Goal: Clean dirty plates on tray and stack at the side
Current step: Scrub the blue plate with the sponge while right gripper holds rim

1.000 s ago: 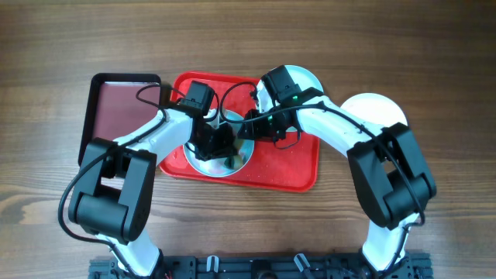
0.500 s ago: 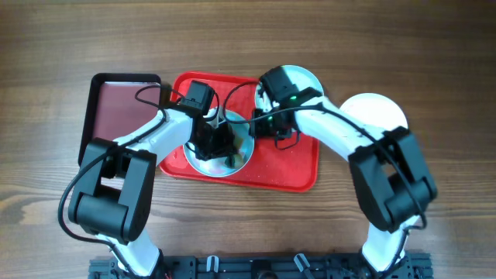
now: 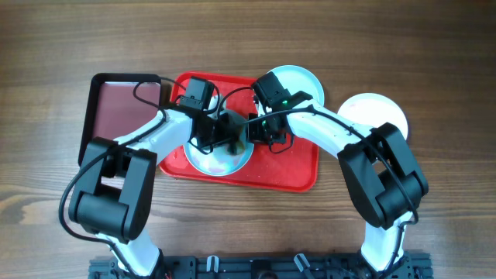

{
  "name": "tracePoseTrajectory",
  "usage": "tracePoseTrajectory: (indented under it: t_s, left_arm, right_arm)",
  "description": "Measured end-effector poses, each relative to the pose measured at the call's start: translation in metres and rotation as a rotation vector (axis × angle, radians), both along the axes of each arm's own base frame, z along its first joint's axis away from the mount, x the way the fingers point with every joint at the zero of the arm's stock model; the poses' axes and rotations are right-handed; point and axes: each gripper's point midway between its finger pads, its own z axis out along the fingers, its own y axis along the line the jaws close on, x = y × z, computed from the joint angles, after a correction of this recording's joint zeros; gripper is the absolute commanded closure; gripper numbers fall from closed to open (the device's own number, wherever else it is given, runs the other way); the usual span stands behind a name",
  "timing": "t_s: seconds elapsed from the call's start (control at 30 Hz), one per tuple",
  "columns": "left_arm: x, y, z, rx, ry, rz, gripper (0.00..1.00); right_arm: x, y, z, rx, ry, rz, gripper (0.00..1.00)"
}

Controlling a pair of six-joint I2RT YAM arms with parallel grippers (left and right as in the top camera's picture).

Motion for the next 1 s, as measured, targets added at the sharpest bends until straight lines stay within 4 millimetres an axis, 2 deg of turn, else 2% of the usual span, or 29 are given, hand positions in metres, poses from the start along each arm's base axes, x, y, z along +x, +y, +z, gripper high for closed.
tracePoseTrajectory:
  t_s: [0.07, 0.2, 0.27, 0.43, 0.5, 0.57, 0.7, 0.77, 0.9, 1.0]
  left_arm:
    - [0.011, -0.001, 0.001, 0.003, -0.062, -0.017, 0.96]
    - [0.015, 0.007, -0.002, 0.068, -0.087, -0.02, 0.96]
    - [0.018, 0.025, -0.003, 0.157, -0.071, 0.05, 0.96]
    - [0.023, 0.093, -0.003, 0.376, -0.024, 0.27, 0.96]
    - [0.022, 0.106, -0.003, 0.391, -0.003, 0.311, 0.96]
    - [0.022, 0.109, -0.003, 0.377, 0.008, 0.315, 0.96]
    - [0.019, 0.103, -0.002, 0.304, 0.013, 0.219, 0.96]
    - [0.01, 0.092, -0.002, 0.236, 0.029, 0.127, 0.96]
    - [-0.034, 0.041, 0.0, -0.009, 0.105, -0.152, 0.96]
    - [-0.053, 0.018, 0.0, -0.109, 0.114, -0.271, 0.96]
  right_arm:
    - [0.001, 0.0, 0.0, 0.002, -0.003, 0.0, 0.96]
    - [0.001, 0.001, 0.0, 0.002, -0.003, -0.001, 0.96]
    - [0.001, 0.001, 0.0, 0.002, -0.003, -0.001, 0.96]
    - [0.001, 0.001, 0.0, 0.003, -0.002, 0.0, 0.96]
    - [0.001, 0.004, 0.0, 0.017, -0.004, 0.005, 0.96]
    - [0.0, 0.007, 0.0, 0.023, -0.001, 0.01, 0.96]
    - [0.0, 0.007, 0.001, 0.025, -0.001, 0.008, 0.96]
    - [-0.001, 0.006, 0.0, 0.021, 0.005, 0.006, 0.96]
    - [-0.001, 0.006, 0.0, 0.022, 0.006, 0.006, 0.96]
    - [-0.001, 0.006, 0.0, 0.023, 0.007, 0.007, 0.96]
